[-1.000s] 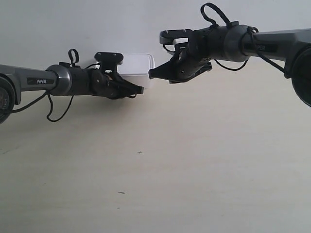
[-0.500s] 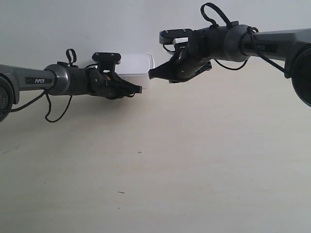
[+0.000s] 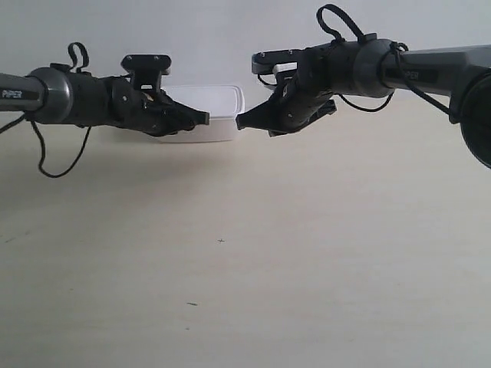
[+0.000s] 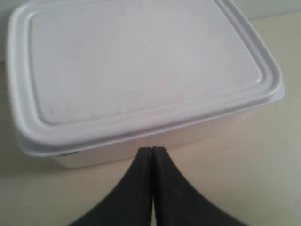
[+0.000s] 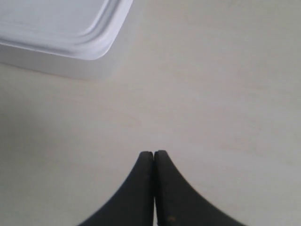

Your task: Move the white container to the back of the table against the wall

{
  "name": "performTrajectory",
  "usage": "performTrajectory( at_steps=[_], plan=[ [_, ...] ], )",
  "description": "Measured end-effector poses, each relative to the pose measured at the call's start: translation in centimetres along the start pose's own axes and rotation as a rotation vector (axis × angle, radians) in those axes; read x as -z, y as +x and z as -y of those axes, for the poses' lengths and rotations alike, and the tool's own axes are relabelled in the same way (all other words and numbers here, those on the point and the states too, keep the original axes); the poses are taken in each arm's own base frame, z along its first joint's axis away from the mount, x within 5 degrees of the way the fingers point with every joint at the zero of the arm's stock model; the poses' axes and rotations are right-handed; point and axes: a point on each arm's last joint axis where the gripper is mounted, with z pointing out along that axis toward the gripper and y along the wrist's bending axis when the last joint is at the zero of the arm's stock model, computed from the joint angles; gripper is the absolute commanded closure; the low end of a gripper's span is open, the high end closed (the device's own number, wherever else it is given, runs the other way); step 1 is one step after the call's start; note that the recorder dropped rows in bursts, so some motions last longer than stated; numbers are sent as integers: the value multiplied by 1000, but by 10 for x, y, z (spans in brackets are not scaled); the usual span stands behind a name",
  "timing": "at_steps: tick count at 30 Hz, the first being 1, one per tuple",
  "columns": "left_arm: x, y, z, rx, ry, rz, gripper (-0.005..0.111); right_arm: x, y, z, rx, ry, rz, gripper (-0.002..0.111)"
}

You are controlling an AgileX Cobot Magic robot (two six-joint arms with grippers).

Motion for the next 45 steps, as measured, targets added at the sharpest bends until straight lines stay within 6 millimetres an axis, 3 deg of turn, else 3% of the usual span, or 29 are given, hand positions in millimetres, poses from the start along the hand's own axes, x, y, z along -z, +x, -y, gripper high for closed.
performTrajectory(
  at_steps=[3, 8, 11, 13, 18, 19, 21, 27, 38, 45],
  plan=[
    [24, 1, -5, 13, -21, 34, 107, 3, -1, 0, 0, 0, -1, 108],
    [106, 14, -20, 129, -104, 232, 107, 19, -6, -2, 41, -15, -26, 108],
    [136, 29, -22, 118, -116, 263, 107, 30, -1, -5, 45, -56, -26, 108],
    [161, 51, -26, 154, -127, 269, 107, 48, 15, -4, 23, -76, 5, 108],
    [206, 75, -30, 260, -112, 380, 107, 94, 72, 6, 14, -50, 115, 108],
    [218, 79, -29, 263, -102, 396, 107, 113, 80, 8, -9, -46, 194, 108],
    [234, 89, -29, 276, -91, 409, 107, 138, 90, 12, -63, -45, 289, 108],
    [265, 104, -30, 276, -80, 463, 107, 180, 116, 16, -99, -48, 342, 108],
    [329, 165, -34, 306, -47, 525, 107, 258, 184, 25, -102, -65, 429, 108],
    [361, 176, -24, 207, 72, 618, 107, 308, 229, 28, -97, -106, 506, 108]
  ],
)
